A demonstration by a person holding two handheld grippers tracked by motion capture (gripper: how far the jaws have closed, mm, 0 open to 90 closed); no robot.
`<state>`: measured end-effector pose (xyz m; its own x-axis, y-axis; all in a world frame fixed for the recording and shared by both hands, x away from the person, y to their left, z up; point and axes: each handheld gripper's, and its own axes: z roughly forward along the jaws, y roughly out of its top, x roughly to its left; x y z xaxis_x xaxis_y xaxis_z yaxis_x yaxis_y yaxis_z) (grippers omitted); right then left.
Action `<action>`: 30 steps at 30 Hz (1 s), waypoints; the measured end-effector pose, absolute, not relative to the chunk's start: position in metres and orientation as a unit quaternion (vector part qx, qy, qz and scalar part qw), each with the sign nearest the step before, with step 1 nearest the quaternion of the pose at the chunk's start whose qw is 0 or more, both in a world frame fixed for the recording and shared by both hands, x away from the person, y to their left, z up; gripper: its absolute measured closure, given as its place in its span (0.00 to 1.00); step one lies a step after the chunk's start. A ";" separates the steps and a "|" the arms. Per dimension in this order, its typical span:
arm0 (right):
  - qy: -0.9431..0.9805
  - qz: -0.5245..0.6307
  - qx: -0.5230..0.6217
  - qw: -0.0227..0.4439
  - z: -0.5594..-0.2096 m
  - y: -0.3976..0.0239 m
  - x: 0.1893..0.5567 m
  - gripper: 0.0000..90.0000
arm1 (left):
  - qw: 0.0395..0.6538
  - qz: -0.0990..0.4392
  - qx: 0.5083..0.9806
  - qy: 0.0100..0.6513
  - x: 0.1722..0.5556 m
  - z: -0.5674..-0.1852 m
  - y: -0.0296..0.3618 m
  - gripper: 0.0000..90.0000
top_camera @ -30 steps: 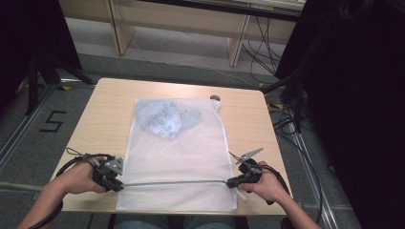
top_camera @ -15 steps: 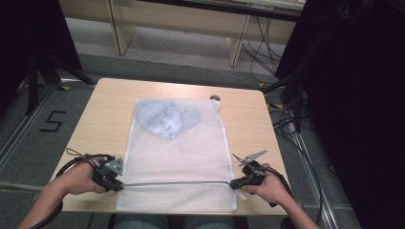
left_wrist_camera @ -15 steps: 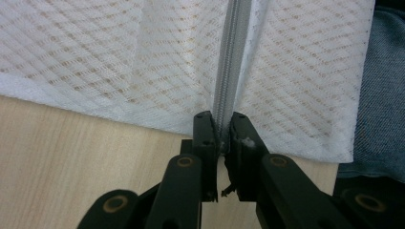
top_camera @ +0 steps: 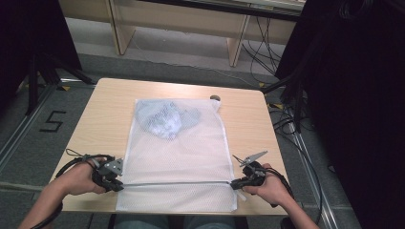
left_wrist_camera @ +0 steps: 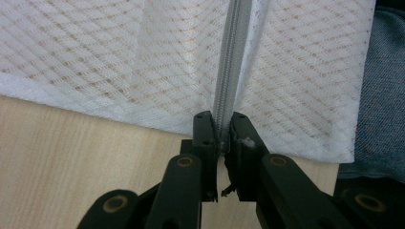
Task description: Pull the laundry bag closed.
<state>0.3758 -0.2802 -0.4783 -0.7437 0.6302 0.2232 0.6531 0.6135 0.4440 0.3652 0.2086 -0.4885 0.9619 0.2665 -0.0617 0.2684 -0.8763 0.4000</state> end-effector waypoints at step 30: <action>-0.803 -0.381 -0.457 -0.031 -0.461 -0.297 0.392 0.73 | 0.315 0.103 0.907 0.258 0.325 -0.474 0.206 0.42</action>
